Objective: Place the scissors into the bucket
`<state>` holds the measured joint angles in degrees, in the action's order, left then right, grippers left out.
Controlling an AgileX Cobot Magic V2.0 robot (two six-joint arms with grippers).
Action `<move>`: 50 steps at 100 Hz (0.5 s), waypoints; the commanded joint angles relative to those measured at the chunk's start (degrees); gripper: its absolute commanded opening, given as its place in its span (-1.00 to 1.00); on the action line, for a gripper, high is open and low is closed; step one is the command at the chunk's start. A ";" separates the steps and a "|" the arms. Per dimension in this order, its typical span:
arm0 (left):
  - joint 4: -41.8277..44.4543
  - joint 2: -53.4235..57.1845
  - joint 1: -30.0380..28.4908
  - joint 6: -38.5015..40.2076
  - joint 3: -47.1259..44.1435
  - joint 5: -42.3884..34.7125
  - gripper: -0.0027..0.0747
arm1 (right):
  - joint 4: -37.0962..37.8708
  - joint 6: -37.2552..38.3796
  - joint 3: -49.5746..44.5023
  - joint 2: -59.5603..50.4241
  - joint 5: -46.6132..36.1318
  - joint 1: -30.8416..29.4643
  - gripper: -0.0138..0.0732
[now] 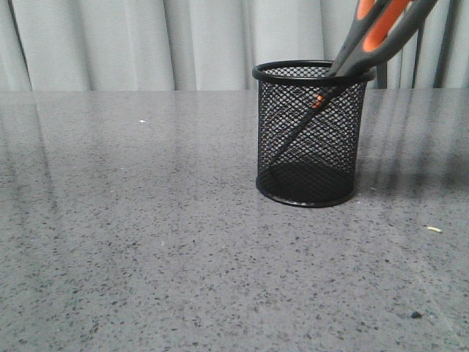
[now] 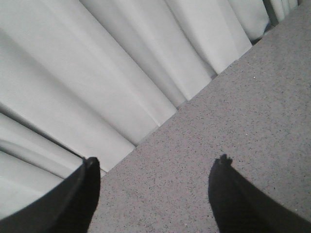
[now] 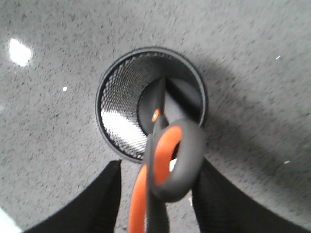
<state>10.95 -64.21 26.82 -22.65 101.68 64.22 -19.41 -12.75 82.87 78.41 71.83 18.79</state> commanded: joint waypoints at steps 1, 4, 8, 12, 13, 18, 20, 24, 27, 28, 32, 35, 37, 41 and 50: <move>-0.10 0.57 -0.10 0.61 1.11 -4.34 0.21 | 2.32 -0.64 4.85 -1.37 2.30 0.15 0.07; -0.10 0.57 -0.10 0.61 1.11 -4.34 0.21 | 3.54 -0.64 6.02 -1.53 2.30 0.15 0.07; -0.10 0.57 -0.10 0.61 1.11 -4.34 0.21 | 5.24 -0.64 7.76 -1.62 2.30 0.04 0.07; -0.10 0.57 -0.10 0.61 1.11 -4.34 0.21 | 6.72 -0.64 9.49 -1.87 2.30 0.04 0.07; -0.10 0.57 -0.10 0.61 1.11 -4.34 0.21 | 7.00 -0.53 9.78 -2.00 2.30 0.04 0.07; -0.10 0.57 -0.10 0.61 1.11 -4.34 0.21 | 8.80 0.12 11.69 -2.50 2.30 0.04 0.07; -0.10 0.57 -0.10 0.61 1.11 -4.34 0.21 | 9.59 0.57 12.52 -2.56 2.30 0.04 0.07; -0.10 0.57 -0.10 0.61 1.11 -4.34 0.21 | 11.22 1.00 13.97 -2.97 2.30 0.04 0.07; -0.10 0.57 -0.10 0.61 1.11 -4.34 0.21 | 12.20 1.00 14.73 -3.36 2.30 0.04 0.06; -0.10 0.57 -0.10 0.61 1.11 -4.34 0.21 | 12.59 1.00 14.89 -3.52 2.30 0.04 0.05; -0.10 0.57 -0.10 0.61 1.11 -4.34 0.21 | 13.28 1.10 15.55 -4.07 1.99 0.04 0.04; -0.10 0.57 -0.10 0.61 1.11 -4.34 0.21 | 13.55 1.25 15.82 -4.55 1.60 0.04 0.02; -0.10 0.57 -0.10 0.61 1.11 -4.34 0.21 | 13.53 1.68 15.82 -4.88 1.18 0.04 0.01; -0.10 0.57 -0.10 0.61 1.11 -4.34 0.21 | 13.53 2.54 15.82 -5.55 0.16 0.04 -0.04; -0.10 0.57 -0.10 0.61 1.11 -4.34 0.21 | 13.53 3.74 15.82 -7.16 -1.98 0.04 -0.18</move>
<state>10.95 -64.21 26.82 -22.65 101.68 64.22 -6.36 -10.21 96.90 74.19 72.28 18.79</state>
